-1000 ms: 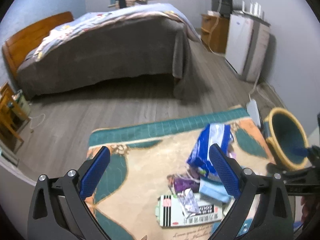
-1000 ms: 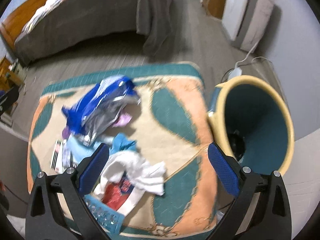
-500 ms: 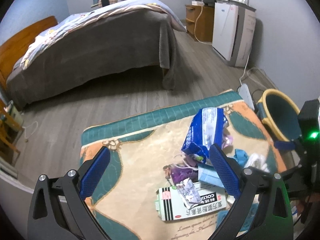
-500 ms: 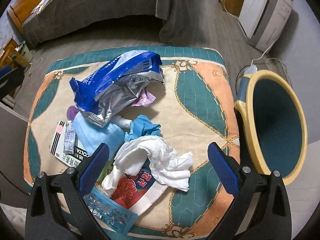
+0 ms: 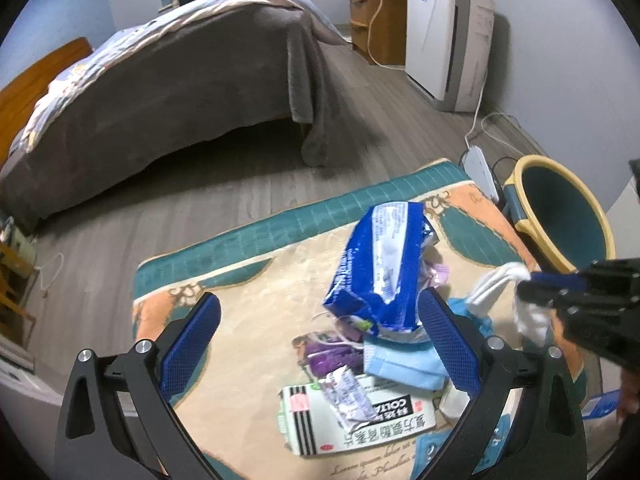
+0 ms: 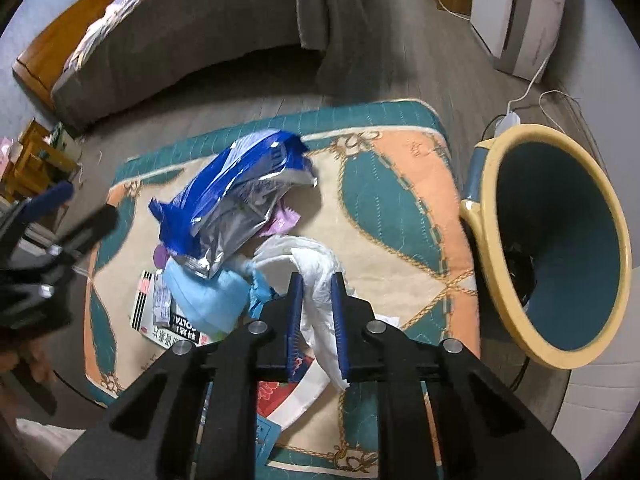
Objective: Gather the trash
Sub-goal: 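Grasp the blue snack bag with the left gripper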
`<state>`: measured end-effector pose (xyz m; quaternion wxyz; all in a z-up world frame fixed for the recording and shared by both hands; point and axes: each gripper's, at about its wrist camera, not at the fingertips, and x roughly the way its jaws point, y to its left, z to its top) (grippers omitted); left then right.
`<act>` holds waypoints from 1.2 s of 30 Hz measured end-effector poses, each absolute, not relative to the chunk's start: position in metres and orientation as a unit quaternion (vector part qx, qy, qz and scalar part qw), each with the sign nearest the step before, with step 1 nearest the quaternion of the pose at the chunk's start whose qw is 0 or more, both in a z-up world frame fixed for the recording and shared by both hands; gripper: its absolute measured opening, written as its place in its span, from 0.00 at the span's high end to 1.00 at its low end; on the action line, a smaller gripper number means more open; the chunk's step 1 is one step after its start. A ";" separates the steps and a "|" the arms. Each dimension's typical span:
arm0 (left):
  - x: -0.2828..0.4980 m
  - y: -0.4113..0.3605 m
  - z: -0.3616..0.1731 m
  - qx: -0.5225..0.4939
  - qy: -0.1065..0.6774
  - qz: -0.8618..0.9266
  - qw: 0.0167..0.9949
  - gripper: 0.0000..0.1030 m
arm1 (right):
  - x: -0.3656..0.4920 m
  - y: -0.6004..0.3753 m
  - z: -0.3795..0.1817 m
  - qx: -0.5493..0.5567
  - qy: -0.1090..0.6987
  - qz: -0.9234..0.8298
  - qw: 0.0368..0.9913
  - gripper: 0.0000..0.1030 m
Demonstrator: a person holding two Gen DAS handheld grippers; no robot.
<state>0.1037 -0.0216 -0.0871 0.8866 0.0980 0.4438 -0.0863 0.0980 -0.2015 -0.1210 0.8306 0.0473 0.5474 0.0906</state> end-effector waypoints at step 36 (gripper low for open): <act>0.120 -0.061 -0.085 0.113 0.445 -0.119 0.880 0.83 | 0.113 -0.254 -0.088 0.068 0.502 0.078 0.859 0.88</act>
